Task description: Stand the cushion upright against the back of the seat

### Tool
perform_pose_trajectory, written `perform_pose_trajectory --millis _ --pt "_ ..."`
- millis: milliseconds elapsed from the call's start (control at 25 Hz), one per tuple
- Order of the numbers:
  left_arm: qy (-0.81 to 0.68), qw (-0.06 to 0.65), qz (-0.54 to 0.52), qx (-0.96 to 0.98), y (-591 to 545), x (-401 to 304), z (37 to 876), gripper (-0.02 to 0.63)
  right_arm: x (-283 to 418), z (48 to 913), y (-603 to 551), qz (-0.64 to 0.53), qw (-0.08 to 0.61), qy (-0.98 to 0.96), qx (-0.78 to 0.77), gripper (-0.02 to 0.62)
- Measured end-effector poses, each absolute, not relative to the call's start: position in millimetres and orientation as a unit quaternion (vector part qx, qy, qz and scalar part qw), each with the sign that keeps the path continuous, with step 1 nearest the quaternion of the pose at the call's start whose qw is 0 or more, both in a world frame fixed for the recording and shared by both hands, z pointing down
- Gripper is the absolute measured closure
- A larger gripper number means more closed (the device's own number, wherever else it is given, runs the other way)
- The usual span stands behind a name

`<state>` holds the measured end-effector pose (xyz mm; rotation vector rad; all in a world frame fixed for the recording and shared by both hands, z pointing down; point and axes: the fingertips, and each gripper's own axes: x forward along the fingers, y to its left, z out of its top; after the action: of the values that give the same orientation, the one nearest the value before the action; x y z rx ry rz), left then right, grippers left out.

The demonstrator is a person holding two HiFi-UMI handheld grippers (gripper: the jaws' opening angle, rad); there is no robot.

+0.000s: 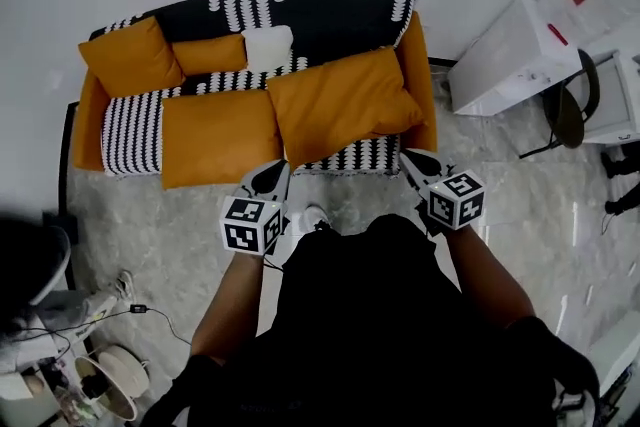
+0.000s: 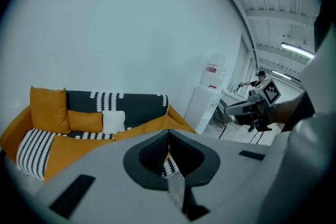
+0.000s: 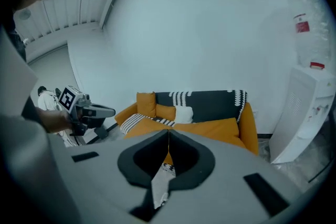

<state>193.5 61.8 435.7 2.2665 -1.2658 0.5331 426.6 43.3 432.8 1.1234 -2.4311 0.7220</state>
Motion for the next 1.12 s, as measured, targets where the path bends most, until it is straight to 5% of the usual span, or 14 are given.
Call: perform_pose_trajectory --millis 840,1120 --pt "-0.449 0.341 0.325 0.759 22 150 612 0.589 548 621 -13 0.265 0.437 -0.752 0.416 0.56" --pt "-0.419 0.419 0.401 0.699 40 153 719 0.589 593 699 -37 0.328 0.473 -0.697 0.429 0.56"
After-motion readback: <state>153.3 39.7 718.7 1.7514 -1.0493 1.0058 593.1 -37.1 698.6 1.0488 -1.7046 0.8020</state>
